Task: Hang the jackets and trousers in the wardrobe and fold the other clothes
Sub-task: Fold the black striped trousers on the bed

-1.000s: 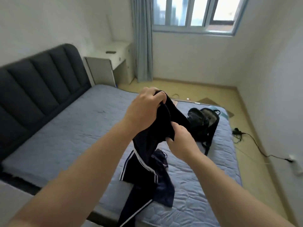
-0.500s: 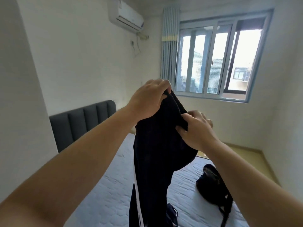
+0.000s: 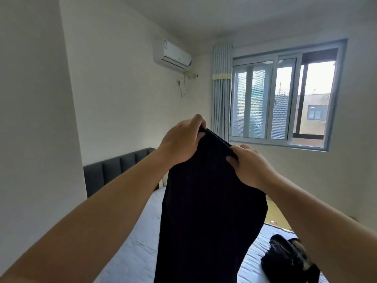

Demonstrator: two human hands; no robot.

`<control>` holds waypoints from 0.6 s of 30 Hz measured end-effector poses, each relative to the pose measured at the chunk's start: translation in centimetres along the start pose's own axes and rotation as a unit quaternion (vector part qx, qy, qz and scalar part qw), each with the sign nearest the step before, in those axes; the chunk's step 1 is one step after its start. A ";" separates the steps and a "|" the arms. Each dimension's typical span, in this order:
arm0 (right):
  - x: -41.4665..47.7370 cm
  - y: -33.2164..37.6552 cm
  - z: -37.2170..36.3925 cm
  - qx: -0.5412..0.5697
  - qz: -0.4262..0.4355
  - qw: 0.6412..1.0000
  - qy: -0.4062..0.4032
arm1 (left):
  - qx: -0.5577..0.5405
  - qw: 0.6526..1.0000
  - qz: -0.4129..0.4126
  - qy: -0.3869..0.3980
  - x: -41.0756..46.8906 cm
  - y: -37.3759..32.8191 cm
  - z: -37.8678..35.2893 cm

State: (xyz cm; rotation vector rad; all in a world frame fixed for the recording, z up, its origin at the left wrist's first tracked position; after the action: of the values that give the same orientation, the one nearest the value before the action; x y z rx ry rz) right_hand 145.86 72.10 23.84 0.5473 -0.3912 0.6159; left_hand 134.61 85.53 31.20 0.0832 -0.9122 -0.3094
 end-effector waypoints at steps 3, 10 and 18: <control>0.6 -0.2 0.7 0.010 0.013 1.000 -0.014 | -0.011 1.000 0.028 0.007 -0.2 0.7 0.1; 1.1 0.1 1.7 -0.008 0.077 0.994 -0.083 | -0.044 0.997 0.055 -0.011 -0.5 1.2 0.5; 1.8 -3.8 -1.3 -0.101 0.057 0.987 0.115 | -0.149 0.984 0.099 -0.025 -1.0 3.8 -2.1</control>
State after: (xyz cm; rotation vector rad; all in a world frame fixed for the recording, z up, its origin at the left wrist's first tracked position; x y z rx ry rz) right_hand 149.84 71.04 22.32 0.2568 -0.2635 0.7313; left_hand 136.59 89.32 29.94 -0.2902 -0.9064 -0.2607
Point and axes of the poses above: each hand's wrist, its own x-axis towards the middle knuckle, its own z-axis out of the back of the hand, y = z × x, the point moved 9 cm from there along x, towards the middle knuckle, and after that the axes turned 15 degrees about -z, right-handed, at the moved point
